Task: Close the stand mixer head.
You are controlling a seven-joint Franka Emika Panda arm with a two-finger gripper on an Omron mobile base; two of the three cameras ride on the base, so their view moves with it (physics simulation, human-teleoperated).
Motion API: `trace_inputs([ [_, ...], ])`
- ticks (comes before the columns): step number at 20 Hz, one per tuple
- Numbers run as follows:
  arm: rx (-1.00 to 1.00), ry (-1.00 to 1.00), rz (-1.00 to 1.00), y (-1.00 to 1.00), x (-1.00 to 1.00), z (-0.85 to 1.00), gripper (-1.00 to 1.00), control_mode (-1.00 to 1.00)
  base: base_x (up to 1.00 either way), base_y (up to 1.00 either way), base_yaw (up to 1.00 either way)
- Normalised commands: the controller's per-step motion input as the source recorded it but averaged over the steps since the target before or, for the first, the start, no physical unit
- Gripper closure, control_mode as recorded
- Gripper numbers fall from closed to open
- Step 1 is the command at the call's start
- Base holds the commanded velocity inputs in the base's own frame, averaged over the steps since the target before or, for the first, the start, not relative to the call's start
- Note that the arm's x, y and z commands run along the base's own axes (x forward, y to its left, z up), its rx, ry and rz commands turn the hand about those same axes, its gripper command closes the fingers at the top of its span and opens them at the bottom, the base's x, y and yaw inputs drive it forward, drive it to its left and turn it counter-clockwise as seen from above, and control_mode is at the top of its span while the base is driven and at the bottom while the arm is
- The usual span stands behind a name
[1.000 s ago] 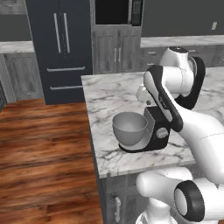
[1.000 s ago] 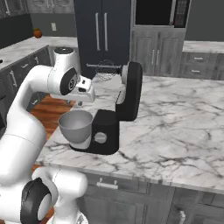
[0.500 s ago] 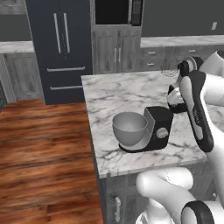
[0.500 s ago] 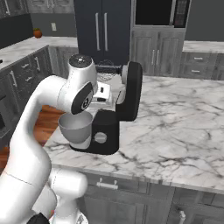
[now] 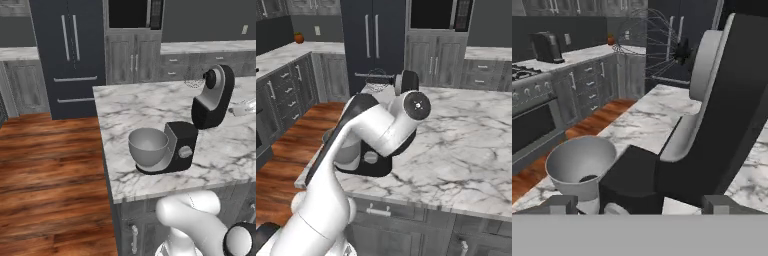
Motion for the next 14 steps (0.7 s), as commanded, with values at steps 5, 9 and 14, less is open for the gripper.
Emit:
trace_inputs([
  [5, 0.05, -0.51, 0.31, -1.00, 0.82, -0.01, -1.00, -1.00, 0.00, 0.00, 0.00],
  [9, 0.00, -0.34, 0.33, -0.67, 1.00, 0.00, -1.00, -1.00, 0.00, 0.00, 0.00],
  [14, 0.00, -0.04, 0.28, -0.13, 1.00, 0.03, -1.00, -1.00, 0.00, 0.00, 0.00],
])
